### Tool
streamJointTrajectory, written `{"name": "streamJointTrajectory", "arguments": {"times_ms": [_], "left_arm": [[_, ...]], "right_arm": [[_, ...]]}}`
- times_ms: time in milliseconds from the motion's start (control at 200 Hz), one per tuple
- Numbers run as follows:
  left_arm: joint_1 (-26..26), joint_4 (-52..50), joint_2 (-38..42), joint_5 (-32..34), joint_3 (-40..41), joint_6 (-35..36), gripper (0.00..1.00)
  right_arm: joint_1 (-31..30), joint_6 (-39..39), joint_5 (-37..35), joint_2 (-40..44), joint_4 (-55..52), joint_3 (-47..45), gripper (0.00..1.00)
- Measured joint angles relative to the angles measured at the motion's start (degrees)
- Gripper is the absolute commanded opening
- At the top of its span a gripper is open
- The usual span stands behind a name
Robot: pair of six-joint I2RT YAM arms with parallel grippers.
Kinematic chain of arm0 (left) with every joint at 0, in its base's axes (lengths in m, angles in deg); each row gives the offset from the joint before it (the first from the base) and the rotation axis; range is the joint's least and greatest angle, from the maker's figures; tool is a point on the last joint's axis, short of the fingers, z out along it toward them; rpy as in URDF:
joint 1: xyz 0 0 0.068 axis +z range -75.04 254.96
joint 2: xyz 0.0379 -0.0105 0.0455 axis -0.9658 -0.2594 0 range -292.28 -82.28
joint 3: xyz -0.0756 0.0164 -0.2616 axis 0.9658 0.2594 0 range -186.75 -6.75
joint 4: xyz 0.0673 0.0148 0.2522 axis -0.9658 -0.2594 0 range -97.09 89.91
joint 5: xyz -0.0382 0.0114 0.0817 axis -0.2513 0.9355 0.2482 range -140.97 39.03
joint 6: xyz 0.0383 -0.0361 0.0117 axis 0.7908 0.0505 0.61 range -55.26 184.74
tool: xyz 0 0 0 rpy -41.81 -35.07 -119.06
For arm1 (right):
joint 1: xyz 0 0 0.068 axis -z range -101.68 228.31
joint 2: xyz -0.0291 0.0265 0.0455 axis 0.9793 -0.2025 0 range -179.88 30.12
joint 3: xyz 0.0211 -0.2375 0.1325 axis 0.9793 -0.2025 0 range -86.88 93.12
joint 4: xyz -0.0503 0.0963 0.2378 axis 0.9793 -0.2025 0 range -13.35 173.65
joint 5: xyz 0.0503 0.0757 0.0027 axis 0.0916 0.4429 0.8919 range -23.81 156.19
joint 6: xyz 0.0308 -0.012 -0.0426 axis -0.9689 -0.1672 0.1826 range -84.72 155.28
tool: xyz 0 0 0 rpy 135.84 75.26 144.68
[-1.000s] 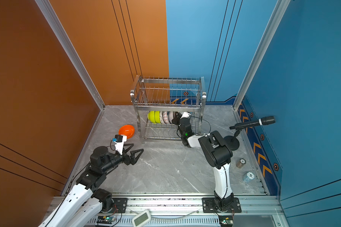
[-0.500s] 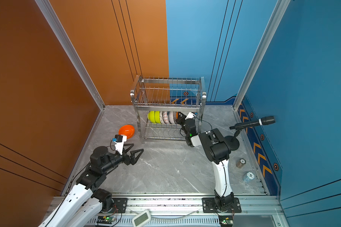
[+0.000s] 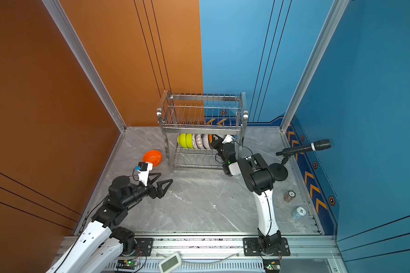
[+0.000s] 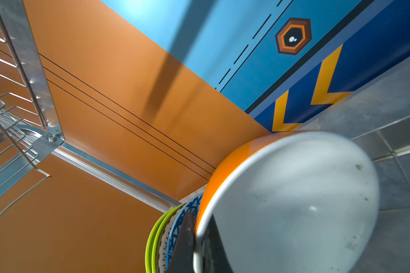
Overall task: Load bowls into a dish rack
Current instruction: Place the bowl in the dish rack.
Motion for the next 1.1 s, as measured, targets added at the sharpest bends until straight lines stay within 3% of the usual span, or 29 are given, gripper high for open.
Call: {"name": "streamJointTrajectory", "arguments": {"times_ms": [516, 1097], "left_arm": [[0.00, 0.07, -0.87, -0.20, 0.00, -0.02, 0.98], [0.00, 0.22, -1.14, -0.22, 0.00, -0.22, 0.98]], "right_arm": [[2.40, -4.52, 5.44, -2.97, 2.84, 2.54, 0.02], [2.47, -4.52, 8.22, -3.06, 2.62, 1.90, 0.04]]}}
